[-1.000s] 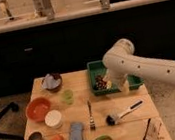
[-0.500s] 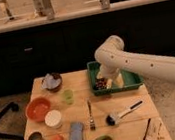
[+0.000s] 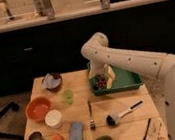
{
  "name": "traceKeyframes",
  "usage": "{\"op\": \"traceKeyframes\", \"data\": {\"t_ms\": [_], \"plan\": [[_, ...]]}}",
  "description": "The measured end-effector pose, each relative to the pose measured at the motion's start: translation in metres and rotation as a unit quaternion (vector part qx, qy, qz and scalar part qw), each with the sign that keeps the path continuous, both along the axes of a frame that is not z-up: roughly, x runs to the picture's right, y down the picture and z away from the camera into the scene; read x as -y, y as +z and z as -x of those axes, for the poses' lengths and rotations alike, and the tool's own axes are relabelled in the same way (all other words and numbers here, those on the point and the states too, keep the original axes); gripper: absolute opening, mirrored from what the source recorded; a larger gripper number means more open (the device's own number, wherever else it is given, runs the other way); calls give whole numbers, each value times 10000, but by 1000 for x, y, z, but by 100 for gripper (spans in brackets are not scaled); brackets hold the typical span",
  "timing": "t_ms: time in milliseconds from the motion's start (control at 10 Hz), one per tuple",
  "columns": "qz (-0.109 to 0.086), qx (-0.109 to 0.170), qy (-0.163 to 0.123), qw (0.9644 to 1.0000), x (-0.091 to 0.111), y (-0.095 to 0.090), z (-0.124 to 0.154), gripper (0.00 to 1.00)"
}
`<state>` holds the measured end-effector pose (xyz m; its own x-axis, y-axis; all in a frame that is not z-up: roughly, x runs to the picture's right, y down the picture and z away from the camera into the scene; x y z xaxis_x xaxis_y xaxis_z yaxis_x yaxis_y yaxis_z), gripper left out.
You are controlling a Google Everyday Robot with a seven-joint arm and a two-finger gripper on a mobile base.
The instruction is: Place grapes in red bowl
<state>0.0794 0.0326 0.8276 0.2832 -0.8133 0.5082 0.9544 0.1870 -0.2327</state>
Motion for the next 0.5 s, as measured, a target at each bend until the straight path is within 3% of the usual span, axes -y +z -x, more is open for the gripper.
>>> {"op": "traceKeyframes", "data": {"t_ms": [200, 500], "plan": [[149, 39, -130, 9998, 2, 14, 1, 80], [161, 36, -122, 9998, 2, 14, 0, 80]]}}
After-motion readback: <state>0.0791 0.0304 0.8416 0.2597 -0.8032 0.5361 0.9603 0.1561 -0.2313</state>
